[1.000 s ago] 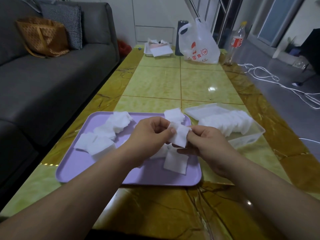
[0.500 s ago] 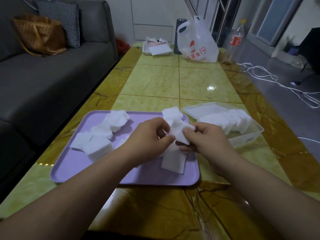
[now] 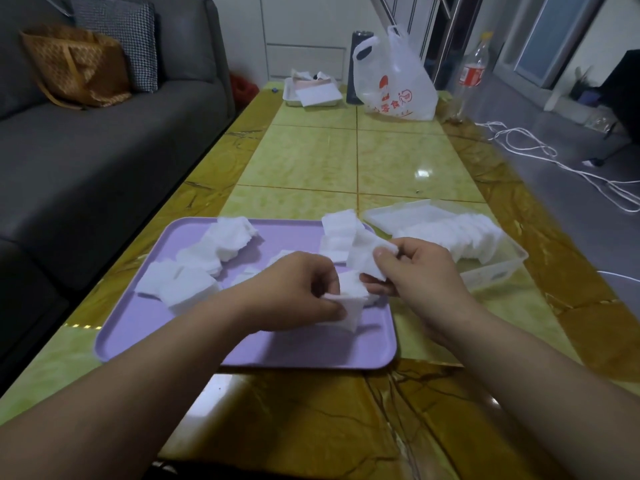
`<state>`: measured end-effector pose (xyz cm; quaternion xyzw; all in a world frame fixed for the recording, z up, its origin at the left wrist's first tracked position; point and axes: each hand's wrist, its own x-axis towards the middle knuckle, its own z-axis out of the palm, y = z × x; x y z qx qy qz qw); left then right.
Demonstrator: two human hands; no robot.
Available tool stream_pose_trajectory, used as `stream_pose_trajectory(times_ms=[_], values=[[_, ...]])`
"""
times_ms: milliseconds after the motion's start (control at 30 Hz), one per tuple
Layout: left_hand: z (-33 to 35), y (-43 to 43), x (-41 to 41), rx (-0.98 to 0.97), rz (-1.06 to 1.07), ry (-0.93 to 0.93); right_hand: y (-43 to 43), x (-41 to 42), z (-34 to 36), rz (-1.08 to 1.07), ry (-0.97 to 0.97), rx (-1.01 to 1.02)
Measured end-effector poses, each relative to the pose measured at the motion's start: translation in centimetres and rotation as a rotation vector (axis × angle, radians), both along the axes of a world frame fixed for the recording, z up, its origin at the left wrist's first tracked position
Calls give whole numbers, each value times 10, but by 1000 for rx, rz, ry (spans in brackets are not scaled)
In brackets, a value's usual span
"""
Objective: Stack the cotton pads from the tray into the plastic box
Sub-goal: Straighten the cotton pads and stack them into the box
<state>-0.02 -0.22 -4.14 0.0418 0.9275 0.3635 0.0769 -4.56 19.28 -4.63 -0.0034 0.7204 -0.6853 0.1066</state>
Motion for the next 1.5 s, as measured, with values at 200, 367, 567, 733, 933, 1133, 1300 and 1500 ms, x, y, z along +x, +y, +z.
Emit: stream_pose_trajectory(times_ms=[200,367,567,733,933,1133,1300,1500], values=[[12,-10,-1,608,96,-64,-1,0,2,181,4,-35],[4,-8,-5,571,123,7,-3,3,3,330,12,35],[-3,-6,-8,571,212,59,-5,5,2,380,22,26],[-11,0,-12,482,265,155,0,2,8,411,-83,-81],[-21,14,-17,76,194,381,-2,-3,2,24,140,25],[-34,16,-15,-415,-97,286,6,-14,0,-138,153,2],[-36,18,-20,-430,-89,344,4,-12,-2,-111,146,15],[-39,16,-17,-447,-115,363,4,-12,-3,-108,122,26]])
